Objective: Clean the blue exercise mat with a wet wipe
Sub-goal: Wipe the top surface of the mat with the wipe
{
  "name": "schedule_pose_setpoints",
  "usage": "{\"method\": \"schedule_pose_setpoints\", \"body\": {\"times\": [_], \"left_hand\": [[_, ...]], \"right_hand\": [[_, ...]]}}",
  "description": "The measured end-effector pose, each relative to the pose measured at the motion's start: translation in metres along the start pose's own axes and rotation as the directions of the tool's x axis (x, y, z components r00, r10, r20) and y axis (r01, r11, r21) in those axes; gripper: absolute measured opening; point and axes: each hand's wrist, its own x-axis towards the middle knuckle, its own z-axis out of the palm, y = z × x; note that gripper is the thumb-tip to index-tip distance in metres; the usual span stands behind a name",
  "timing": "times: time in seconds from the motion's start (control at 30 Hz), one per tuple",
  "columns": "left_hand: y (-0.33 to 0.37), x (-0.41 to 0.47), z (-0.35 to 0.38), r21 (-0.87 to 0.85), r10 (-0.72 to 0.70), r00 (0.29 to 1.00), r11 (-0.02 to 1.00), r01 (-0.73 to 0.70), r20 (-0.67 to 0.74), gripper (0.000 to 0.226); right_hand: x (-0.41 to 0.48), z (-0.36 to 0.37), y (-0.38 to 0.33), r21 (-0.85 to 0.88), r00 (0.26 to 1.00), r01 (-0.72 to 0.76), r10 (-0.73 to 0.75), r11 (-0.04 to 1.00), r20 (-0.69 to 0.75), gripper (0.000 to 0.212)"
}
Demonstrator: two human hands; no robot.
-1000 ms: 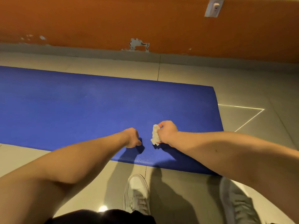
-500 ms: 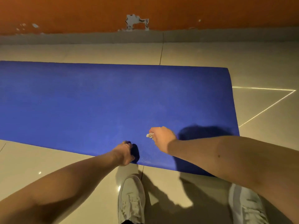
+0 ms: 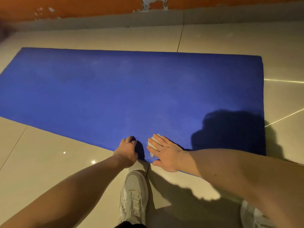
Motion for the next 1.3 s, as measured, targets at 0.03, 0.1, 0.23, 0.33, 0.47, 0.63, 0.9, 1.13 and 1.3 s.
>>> {"method": "schedule_pose_setpoints", "body": {"times": [0.03,0.1,0.23,0.33,0.47,0.63,0.9,1.13,1.3], "left_hand": [[0.001,0.000,0.001,0.000,-0.010,1.000,1.000,0.010,0.007,0.056],[0.002,0.000,0.002,0.006,-0.024,1.000,1.000,0.024,0.020,0.058],[0.000,0.002,0.001,-0.002,-0.031,0.999,1.000,0.031,0.044,0.061],[-0.001,0.003,0.001,0.003,-0.019,0.999,1.000,0.019,0.044,0.061],[-0.003,0.003,0.003,0.039,0.011,1.000,0.999,-0.011,0.022,0.059],[-0.014,0.004,0.001,0.019,0.059,0.998,0.998,-0.059,-0.006,0.058],[-0.027,0.005,-0.003,-0.037,0.019,0.999,0.999,-0.020,-0.039,0.055],[-0.030,0.007,0.004,-0.014,-0.027,1.000,1.000,0.027,0.010,0.057],[-0.028,0.005,0.005,0.001,-0.019,1.000,1.000,0.019,0.021,0.060]], "right_hand": [[-0.007,0.001,0.001,-0.008,1.000,0.009,-0.009,1.000,0.001,0.069],[-0.027,0.014,0.010,-0.034,0.999,0.021,-0.022,0.999,-0.032,0.069],[-0.073,0.042,0.035,-0.097,0.988,0.035,-0.049,0.995,-0.148,0.072],[-0.089,0.057,0.034,-0.095,0.988,0.033,-0.047,0.995,-0.147,0.072],[-0.078,0.061,0.015,-0.089,0.993,-0.027,0.017,0.996,-0.119,0.076],[-0.041,0.037,-0.020,-0.114,0.996,-0.018,0.008,0.993,-0.093,0.076],[0.016,-0.001,-0.060,-0.157,0.997,-0.036,0.025,0.987,-0.070,0.070],[-0.005,0.020,-0.051,-0.161,0.998,0.007,-0.016,0.987,-0.056,0.067],[-0.020,0.023,-0.029,-0.216,0.992,0.097,-0.111,0.972,-0.053,0.065]]}}
